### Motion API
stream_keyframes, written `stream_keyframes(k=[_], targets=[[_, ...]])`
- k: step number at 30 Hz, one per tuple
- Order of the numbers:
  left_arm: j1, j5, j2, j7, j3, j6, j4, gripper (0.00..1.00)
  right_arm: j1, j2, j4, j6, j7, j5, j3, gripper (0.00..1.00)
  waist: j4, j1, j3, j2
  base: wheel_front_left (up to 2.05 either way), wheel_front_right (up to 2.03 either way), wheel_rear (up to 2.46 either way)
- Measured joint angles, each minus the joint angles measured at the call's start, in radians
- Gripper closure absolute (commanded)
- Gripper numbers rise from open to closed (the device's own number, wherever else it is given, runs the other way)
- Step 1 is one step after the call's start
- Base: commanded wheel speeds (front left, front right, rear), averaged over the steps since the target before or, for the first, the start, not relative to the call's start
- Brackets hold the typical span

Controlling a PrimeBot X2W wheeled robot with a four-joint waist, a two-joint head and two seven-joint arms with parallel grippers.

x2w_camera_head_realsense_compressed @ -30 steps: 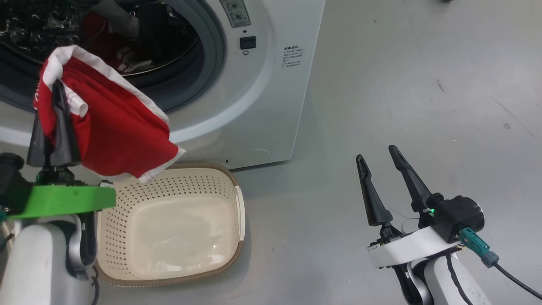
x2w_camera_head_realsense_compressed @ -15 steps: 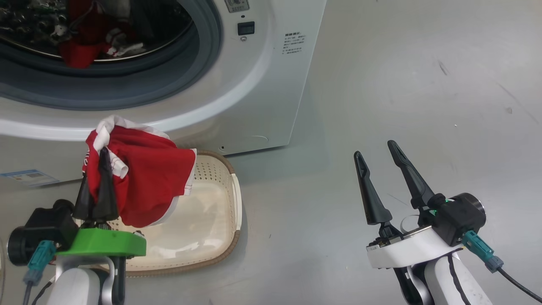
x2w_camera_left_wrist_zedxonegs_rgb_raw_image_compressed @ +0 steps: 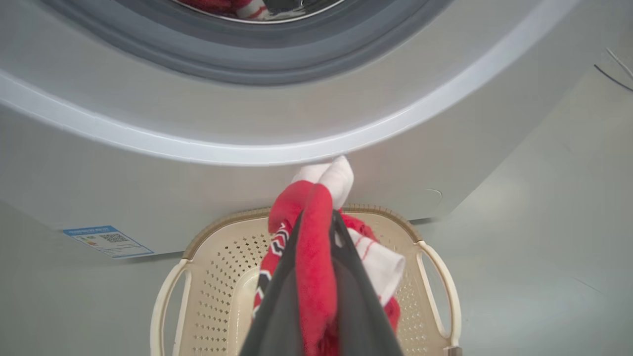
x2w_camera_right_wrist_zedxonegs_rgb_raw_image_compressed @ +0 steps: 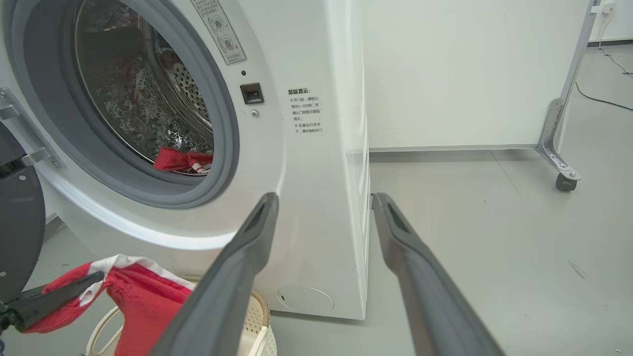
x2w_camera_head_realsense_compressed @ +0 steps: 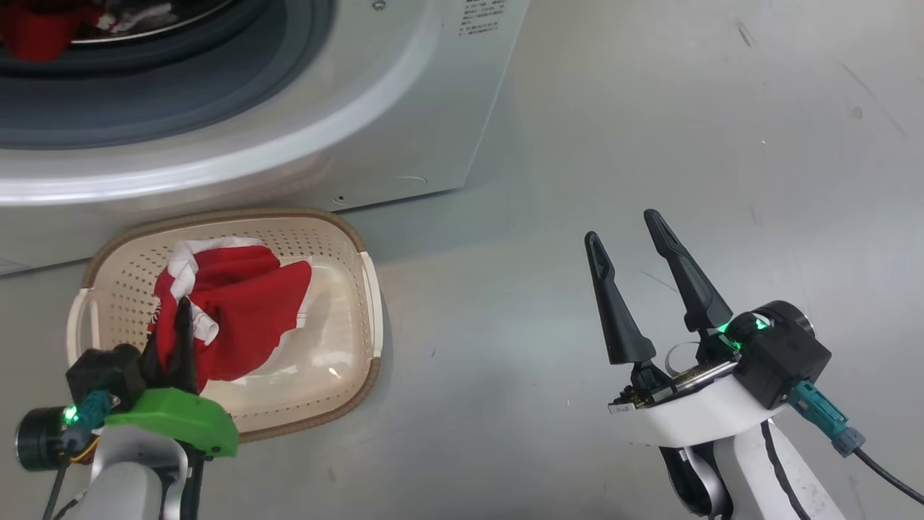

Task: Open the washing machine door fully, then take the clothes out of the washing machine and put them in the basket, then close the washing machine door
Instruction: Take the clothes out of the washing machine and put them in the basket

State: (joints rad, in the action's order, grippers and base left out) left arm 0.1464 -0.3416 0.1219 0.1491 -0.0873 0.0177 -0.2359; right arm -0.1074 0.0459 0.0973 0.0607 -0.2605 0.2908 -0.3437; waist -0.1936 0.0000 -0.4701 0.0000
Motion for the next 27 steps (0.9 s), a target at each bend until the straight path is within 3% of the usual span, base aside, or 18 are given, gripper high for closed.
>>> stream_keyframes(k=[16, 27], targets=[[0.214, 0.017, 0.083, -0.161, 0.004, 0.002, -0.22, 1.0, -0.106, 0.0, 0.053, -0.002, 0.0, 0.068, -0.062, 0.0, -0.086, 0.0, -0.189, 0.0, 0.0, 0.0, 0.0], [0.356, 0.013, 0.087, -0.227, 0.002, 0.023, -0.351, 1.0, -0.177, 0.0, 0.057, -0.012, 0.0, 0.087, -0.069, 0.0, -0.13, 0.0001, -0.301, 0.0, 0.0, 0.0, 0.0]])
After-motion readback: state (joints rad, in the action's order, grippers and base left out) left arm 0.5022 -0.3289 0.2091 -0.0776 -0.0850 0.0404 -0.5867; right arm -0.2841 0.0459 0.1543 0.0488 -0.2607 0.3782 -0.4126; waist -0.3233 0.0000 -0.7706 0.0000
